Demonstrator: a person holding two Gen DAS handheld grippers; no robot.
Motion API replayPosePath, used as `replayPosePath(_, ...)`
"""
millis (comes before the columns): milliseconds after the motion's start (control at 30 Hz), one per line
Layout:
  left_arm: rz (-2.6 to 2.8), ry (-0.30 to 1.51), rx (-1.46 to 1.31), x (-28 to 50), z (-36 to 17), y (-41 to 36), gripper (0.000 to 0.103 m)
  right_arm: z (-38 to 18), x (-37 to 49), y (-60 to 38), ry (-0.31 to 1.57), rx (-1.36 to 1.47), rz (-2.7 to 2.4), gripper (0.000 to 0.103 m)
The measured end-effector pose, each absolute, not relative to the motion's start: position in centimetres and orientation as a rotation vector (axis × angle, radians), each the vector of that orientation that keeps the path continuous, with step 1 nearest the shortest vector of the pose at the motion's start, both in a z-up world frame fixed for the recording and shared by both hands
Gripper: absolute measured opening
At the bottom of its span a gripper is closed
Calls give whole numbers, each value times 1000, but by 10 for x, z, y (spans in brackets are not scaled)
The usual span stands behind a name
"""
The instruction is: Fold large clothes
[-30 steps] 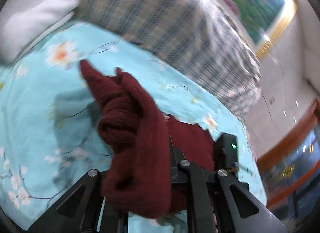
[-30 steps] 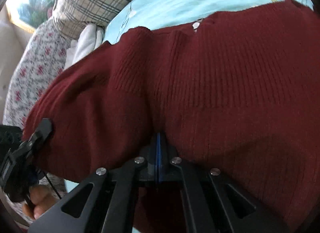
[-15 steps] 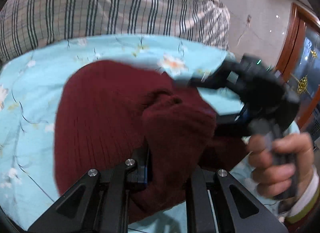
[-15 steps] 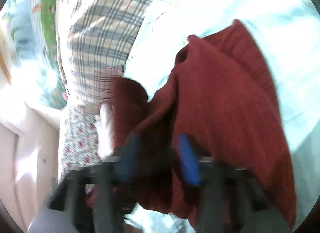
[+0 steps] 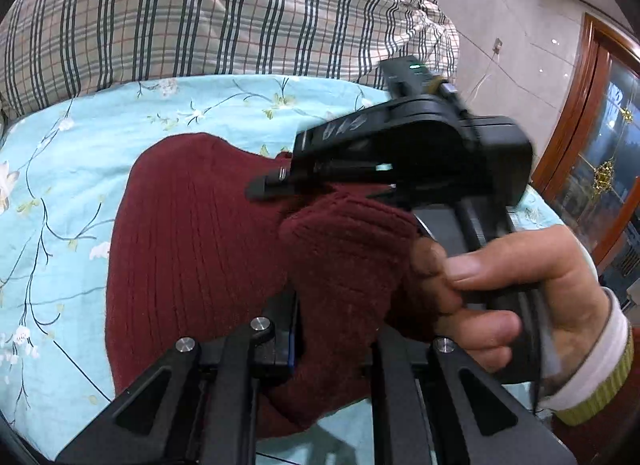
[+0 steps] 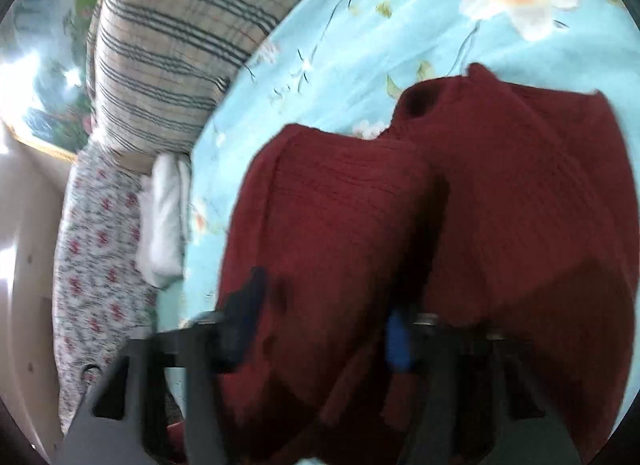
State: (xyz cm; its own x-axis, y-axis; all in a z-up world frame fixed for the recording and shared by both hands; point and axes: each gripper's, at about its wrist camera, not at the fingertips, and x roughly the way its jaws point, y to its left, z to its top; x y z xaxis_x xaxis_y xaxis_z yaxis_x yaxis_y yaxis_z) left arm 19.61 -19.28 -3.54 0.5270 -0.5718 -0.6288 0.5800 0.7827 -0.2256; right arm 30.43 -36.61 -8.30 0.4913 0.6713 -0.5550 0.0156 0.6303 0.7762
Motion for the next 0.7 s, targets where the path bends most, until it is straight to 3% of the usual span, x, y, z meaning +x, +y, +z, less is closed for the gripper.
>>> replayPosePath(267,-809,691,0,185,-4,-238,11,-18,271,-412,777,663,456,18)
replayPosePath(500,-822,830,43,194,-61,-279,12,-92,277,-446,943,665,359,18)
replayPosePath(700,-846,844,42,189,-51,-276,17,-88,273,-443,899,658,357,19)
